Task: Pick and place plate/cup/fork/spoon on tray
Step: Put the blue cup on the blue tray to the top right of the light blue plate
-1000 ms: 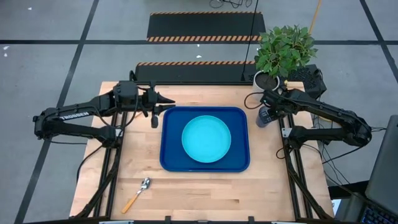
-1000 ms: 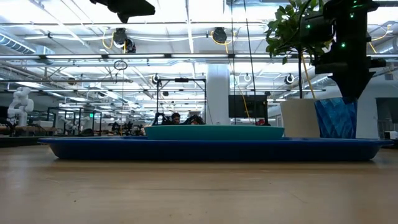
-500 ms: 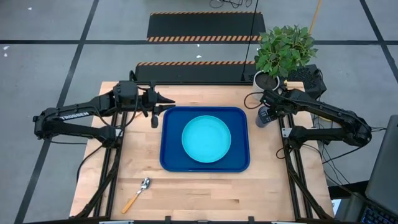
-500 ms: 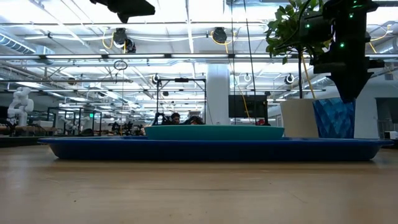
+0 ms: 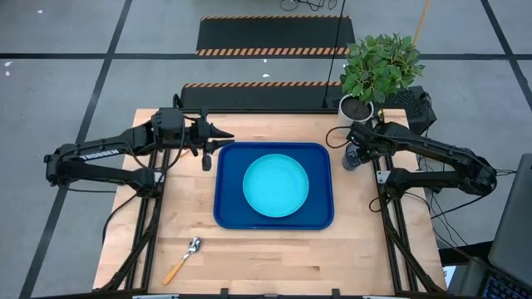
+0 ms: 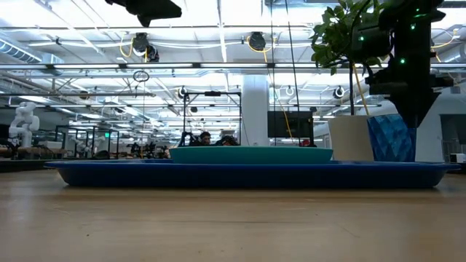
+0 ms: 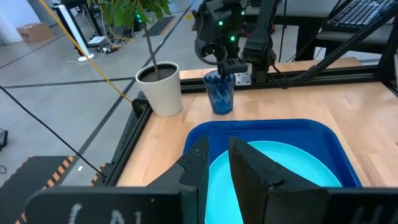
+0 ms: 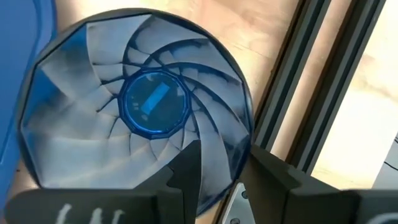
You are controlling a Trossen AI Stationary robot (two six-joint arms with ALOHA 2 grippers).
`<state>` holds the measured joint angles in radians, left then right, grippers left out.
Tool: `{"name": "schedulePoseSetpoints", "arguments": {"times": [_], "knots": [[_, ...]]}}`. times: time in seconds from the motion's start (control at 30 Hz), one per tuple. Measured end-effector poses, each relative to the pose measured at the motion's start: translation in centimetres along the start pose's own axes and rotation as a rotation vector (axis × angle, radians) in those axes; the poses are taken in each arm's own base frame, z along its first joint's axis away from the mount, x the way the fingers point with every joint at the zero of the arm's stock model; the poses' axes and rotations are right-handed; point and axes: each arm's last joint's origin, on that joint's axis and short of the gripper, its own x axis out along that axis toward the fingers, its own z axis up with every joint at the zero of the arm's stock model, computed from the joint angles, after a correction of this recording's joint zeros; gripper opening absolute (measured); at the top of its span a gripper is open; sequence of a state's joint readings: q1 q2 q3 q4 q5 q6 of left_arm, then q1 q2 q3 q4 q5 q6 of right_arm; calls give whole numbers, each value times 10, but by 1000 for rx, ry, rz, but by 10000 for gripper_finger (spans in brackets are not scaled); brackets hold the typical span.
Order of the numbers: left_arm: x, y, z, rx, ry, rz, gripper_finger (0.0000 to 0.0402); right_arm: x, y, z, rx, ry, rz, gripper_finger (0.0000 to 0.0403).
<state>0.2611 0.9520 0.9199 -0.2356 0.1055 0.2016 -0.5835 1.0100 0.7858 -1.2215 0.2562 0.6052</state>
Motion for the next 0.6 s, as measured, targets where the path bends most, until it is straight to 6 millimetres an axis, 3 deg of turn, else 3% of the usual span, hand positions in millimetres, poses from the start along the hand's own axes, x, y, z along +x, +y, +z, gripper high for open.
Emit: {"name": "schedulePoseSetpoints", "arguments": {"times": [0.4, 0.6], "knots": [[0, 0, 0, 3, 0, 0, 67, 1, 0, 0, -44, -4, 0, 95], [0, 0, 0, 3, 0, 0, 67, 0, 0, 1, -107, -8, 4, 18]]}}
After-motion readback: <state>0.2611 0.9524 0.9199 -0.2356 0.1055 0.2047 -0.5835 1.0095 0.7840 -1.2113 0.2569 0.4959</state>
